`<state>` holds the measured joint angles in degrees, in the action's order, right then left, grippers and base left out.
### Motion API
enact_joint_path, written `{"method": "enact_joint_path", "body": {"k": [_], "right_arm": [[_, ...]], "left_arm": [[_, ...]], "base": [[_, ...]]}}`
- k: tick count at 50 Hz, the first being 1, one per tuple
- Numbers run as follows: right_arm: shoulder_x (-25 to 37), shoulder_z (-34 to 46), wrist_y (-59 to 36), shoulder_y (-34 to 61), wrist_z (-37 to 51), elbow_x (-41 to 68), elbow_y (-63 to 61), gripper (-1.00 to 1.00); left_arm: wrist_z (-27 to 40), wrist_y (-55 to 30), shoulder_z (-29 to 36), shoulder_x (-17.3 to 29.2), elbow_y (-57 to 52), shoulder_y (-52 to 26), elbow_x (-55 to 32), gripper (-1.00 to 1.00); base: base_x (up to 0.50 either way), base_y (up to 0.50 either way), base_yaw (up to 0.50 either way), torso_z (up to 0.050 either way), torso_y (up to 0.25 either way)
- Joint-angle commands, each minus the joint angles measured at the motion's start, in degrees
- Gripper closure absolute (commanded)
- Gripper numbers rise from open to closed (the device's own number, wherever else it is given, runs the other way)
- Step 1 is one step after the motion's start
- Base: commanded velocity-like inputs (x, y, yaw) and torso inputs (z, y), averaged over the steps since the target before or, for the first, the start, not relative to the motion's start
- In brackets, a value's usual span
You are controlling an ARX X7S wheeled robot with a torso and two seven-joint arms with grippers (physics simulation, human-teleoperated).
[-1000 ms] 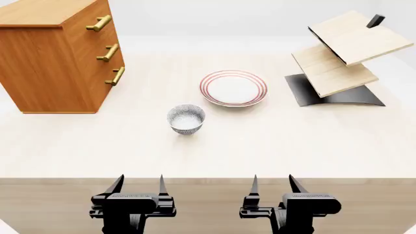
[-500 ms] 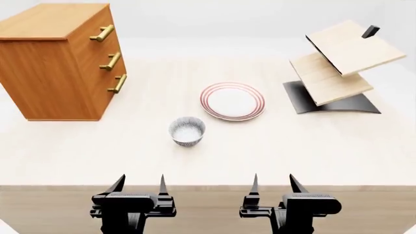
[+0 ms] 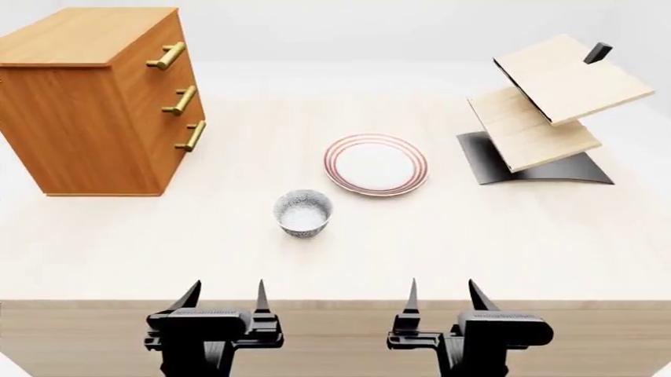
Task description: Open the top drawer of the cabinet and put the bowl in it.
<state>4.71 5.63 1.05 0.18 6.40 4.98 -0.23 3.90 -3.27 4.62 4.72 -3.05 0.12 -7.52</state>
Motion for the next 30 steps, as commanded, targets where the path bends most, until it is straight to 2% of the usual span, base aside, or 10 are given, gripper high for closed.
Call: {"method": "enact_joint_path", "body": {"k": [1,30], "right_arm": [[0.79,0.83,-0.25,0.18,1.35,0.37,-0.16,-1.0],[2.2,2.65,0.06,0.38,3.3,1.97,-0.72,-1.0]], "left_arm": [[1.17,0.26,0.63,0.73,0.01,-0.11,-0.8,-1.0],[3.35,0.13,1.45,2.17,0.26,-0.96,-3.34,-1.0]], "base": [[0.0,0.5,0.0,0.0,0.0],[0.0,0.5,0.0,0.0,0.0]]}}
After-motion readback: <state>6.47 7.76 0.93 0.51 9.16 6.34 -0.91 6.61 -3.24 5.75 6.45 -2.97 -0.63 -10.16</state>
